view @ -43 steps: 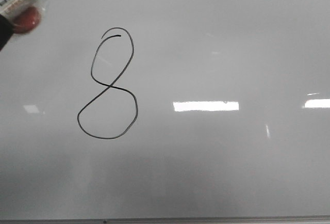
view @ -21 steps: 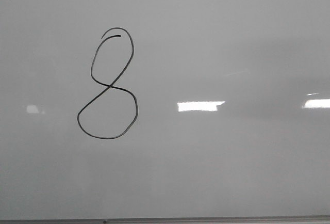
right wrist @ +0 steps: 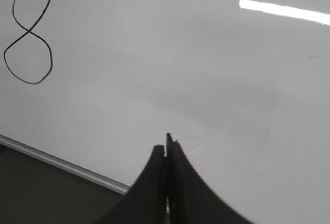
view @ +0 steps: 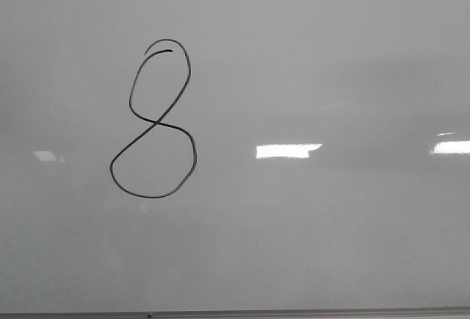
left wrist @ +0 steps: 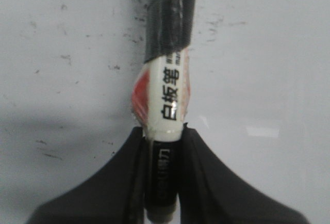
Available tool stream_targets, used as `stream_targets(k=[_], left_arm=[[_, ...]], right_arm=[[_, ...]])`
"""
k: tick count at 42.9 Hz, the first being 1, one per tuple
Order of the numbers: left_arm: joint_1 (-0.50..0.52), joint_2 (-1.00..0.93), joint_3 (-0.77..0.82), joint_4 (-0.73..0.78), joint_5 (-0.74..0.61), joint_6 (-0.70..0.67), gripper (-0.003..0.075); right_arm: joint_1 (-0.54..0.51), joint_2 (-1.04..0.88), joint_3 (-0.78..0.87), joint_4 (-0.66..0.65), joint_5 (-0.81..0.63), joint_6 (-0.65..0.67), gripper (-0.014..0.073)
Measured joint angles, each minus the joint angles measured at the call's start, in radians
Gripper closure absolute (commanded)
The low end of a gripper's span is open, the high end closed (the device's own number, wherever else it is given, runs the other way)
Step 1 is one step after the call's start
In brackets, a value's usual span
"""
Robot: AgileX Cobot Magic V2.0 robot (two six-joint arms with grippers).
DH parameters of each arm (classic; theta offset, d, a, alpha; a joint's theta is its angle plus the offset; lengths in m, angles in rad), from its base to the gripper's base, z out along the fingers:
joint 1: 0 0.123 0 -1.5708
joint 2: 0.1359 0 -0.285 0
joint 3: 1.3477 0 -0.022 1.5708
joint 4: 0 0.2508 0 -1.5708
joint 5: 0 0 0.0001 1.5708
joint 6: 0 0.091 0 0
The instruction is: Write number 8 on whiteboard
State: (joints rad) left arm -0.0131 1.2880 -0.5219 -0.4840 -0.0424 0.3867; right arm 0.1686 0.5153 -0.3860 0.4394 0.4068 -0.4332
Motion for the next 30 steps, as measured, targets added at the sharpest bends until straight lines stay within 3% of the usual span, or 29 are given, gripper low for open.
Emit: stream_targets(k=[30], left_arm=[[0.0, 0.141, -0.054, 0.023, -0.093, 0.0, 0.0738]], right_arm=[[0.0, 0.0, 0.0, 0.002, 0.0, 0.0, 0.0663]])
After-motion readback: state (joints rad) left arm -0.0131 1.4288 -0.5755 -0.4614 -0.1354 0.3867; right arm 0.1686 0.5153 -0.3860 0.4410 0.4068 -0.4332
